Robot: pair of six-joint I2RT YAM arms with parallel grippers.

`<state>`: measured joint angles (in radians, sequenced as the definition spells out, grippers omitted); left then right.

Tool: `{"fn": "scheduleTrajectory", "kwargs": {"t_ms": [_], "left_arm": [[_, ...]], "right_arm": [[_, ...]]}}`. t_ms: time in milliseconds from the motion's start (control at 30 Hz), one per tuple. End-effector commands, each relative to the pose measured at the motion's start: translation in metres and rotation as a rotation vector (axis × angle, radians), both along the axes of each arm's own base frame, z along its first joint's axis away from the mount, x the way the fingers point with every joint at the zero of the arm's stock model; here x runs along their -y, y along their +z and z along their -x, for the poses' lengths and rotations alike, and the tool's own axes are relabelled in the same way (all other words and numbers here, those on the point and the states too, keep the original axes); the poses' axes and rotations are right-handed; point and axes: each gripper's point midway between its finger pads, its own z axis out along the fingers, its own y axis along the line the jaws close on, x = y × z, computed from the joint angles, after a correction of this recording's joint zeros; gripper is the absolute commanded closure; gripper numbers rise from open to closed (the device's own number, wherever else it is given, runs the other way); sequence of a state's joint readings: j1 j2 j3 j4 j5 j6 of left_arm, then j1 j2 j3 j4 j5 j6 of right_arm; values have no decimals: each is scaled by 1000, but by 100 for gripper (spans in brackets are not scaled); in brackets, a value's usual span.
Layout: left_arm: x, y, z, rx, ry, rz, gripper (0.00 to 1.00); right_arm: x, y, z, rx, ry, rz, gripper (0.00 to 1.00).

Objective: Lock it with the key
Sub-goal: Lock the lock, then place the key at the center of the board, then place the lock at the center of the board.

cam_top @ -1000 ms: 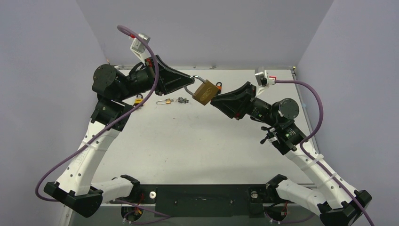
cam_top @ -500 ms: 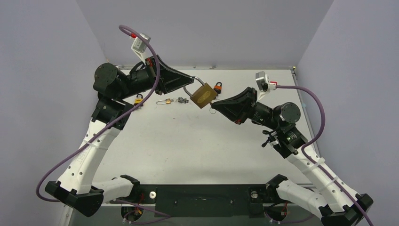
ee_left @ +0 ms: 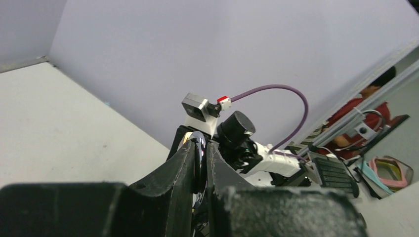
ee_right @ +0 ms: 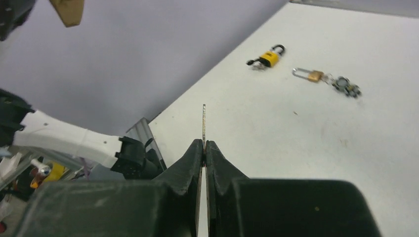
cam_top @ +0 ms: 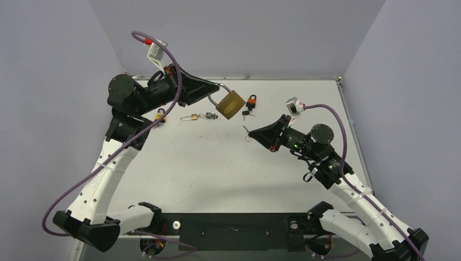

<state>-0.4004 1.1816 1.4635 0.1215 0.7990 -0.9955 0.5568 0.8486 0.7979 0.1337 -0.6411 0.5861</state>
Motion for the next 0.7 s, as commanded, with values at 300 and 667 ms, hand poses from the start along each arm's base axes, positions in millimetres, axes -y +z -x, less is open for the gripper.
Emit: {"fn": "scheduleTrajectory", "kwargs": {"t_ms": [300,667], "left_arm": [[88,-198,-40,-236,242,-301,100],[215,-321,-66,-345,335,-493,100]], "right_arm": [[123,-179,-49,-468,-818,364,100],[199,-246,-49,-656,-1194,404,100]]}}
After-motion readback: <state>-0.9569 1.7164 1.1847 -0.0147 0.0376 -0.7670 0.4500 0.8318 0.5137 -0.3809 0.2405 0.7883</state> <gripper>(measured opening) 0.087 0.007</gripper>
